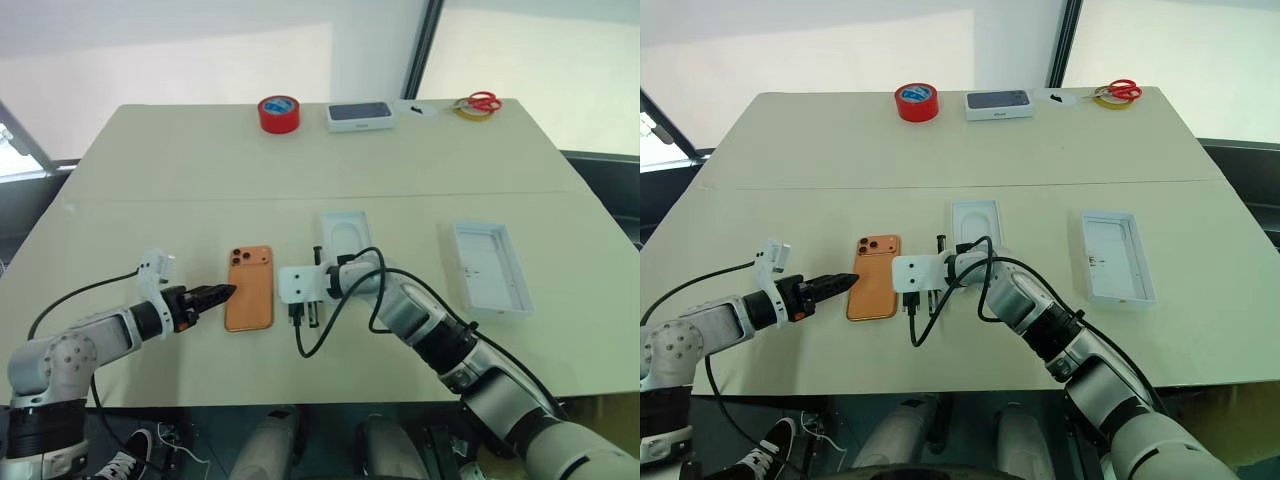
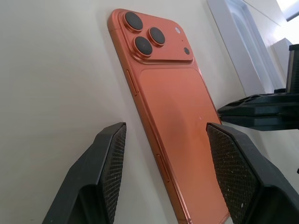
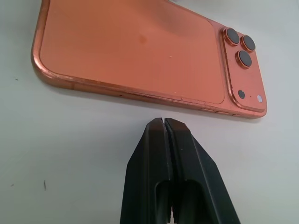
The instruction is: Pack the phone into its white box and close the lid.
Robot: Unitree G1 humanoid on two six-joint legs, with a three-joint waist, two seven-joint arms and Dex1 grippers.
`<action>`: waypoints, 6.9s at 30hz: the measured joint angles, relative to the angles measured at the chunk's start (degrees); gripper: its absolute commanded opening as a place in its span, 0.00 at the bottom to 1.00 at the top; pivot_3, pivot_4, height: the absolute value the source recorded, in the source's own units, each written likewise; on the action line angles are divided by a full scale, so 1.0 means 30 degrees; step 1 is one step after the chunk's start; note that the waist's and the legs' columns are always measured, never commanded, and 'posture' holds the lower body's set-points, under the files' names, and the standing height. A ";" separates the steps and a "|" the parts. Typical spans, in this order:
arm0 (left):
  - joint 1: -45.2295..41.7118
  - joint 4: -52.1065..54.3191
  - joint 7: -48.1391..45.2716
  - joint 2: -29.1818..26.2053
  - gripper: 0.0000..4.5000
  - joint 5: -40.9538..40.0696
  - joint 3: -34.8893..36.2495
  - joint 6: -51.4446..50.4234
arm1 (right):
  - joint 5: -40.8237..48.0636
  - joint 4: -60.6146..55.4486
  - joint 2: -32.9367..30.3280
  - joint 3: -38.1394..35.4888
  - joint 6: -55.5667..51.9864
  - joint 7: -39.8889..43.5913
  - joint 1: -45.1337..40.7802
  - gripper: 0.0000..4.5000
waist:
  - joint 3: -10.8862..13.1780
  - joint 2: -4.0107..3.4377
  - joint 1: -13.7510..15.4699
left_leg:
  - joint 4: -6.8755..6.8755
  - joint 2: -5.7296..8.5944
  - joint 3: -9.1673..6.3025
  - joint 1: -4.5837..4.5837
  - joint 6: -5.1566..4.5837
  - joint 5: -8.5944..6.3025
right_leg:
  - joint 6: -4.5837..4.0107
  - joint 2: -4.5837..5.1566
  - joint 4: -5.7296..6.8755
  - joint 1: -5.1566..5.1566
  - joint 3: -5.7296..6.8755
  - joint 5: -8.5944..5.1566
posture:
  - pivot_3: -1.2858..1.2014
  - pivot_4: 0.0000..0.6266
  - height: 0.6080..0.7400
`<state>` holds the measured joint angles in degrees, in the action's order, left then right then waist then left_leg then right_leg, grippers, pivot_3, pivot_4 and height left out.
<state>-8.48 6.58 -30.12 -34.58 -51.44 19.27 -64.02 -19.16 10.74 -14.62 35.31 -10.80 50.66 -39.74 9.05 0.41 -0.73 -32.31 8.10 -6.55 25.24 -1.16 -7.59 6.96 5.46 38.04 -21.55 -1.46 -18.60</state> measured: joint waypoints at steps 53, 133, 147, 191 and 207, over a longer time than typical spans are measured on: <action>-0.3245 -0.2826 0.2208 0.4162 0.01 -0.2279 0.2156 -0.4404 | -0.0648 0.0296 0.0024 -0.0344 0.0392 -0.0272 0.0089 0.00 | -0.0060 0.0038 0.0186 | 0.0049 0.0018 -0.0031 -0.0025 0.0025 0.0018 | -0.0037 0.0013 -0.0027 0.0021 0.0017 -0.0023 | 0.52 0.24 1.00; -0.3798 -0.2604 0.8738 0.9360 0.00 -0.7227 0.0373 -0.0317 | 0.8226 -0.3604 -0.8452 -0.8644 -0.0815 0.4446 0.3364 0.98 | 0.0111 0.0236 0.0319 | 0.0002 0.0000 -0.0035 0.0097 -0.0026 -0.0003 | 0.0012 0.0025 -0.0252 0.0053 0.0068 0.0005 | 0.52 0.24 1.00; -0.4651 -0.3554 0.8683 1.0790 0.00 -0.5738 -0.1302 0.0544 | 0.8487 -0.1026 -0.8762 -0.9010 0.2069 0.5008 0.3573 0.98 | 0.0114 0.0238 0.0454 | -0.0091 0.0003 -0.0027 0.0117 -0.0039 -0.0011 | 0.0013 0.0023 -0.0239 0.0068 0.0071 0.0006 | 0.52 0.24 1.00; -0.6675 -0.3944 -0.1718 0.3579 0.00 0.8524 -1.0533 0.8898 | 0.4569 0.2212 -0.7358 -0.6955 0.3901 0.1928 0.2500 0.01 | 0.0146 0.0148 0.0492 | -0.0193 0.0020 -0.0029 0.0165 -0.0089 -0.0051 | 0.0025 0.0015 -0.0220 0.0064 0.0068 0.0022 | 0.52 0.24 1.00; -1.0033 -0.9660 -0.5246 0.8961 0.00 1.1430 -1.1988 1.0966 | 0.5229 -0.1630 -1.1700 -0.9144 0.3213 0.2651 0.6735 0.01 | 0.0150 0.0153 0.1057 | -0.0256 0.0065 -0.0041 0.0217 -0.0124 -0.0069 | 0.0034 0.0053 -0.0244 0.0083 0.0106 0.0019 | 0.52 0.24 1.00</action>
<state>-38.58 -22.40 -45.85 -7.70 -17.15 -16.69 -31.12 -3.48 5.85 -49.72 7.87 -1.16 58.61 -19.53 9.50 0.87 2.44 -33.08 8.29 -6.67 25.90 -1.54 -7.80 7.06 5.62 37.31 -21.30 -1.15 -18.55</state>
